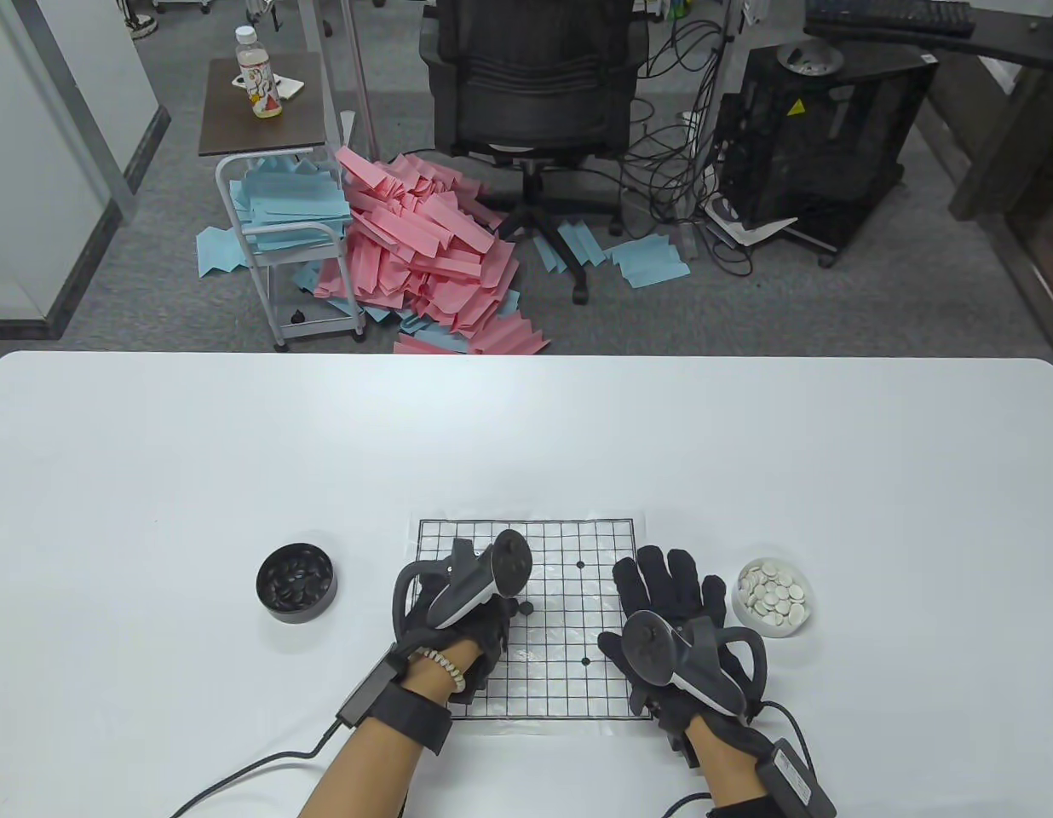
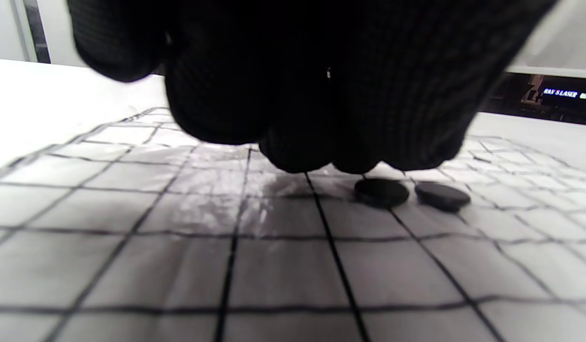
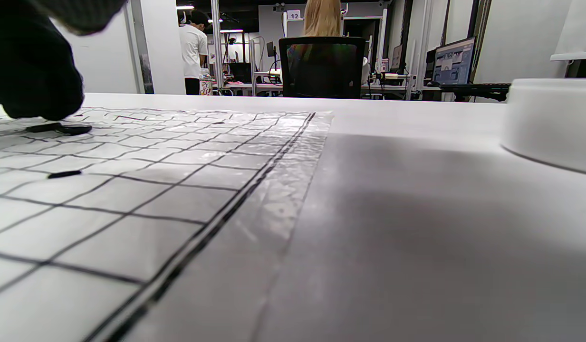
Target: Place Go stones in plus sign pattern
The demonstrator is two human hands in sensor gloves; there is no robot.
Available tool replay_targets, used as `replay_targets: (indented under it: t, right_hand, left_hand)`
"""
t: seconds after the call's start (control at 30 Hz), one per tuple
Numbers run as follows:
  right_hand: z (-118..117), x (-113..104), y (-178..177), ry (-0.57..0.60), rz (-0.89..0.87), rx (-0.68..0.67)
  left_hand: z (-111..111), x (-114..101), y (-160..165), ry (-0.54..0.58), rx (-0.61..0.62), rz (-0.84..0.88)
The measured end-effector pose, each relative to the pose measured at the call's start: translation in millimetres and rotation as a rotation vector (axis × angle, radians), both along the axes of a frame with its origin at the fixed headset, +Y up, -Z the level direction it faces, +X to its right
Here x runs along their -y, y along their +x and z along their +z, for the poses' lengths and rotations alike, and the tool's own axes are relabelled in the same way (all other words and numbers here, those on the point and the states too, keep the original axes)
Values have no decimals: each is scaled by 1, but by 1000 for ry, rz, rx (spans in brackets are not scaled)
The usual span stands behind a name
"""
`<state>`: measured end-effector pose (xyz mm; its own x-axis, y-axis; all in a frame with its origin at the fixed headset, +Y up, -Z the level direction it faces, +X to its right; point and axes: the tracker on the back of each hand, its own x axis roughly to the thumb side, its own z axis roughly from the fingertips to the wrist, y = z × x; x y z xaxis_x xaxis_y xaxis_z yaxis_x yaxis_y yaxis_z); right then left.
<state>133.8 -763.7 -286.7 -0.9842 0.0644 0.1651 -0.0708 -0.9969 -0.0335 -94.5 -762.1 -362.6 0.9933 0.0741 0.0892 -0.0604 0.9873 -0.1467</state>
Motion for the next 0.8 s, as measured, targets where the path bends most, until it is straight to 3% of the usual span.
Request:
replay_targets:
  t: [0.2, 0.43, 0.57, 0.8]
  right_hand:
    - [0, 0, 0, -3, 2, 0]
    - [0, 0, -1, -5, 3, -1]
    - [0, 0, -1, -5, 3, 1]
    - [0, 0, -1, -12, 6, 4]
  left_hand:
    - [-3, -31, -34, 50, -63, -22]
    - [-7, -59, -105, 65, -238, -70]
    - [-8, -57, -140, 24, -352, -78]
    - [-9, -27, -183, -139, -481, -129]
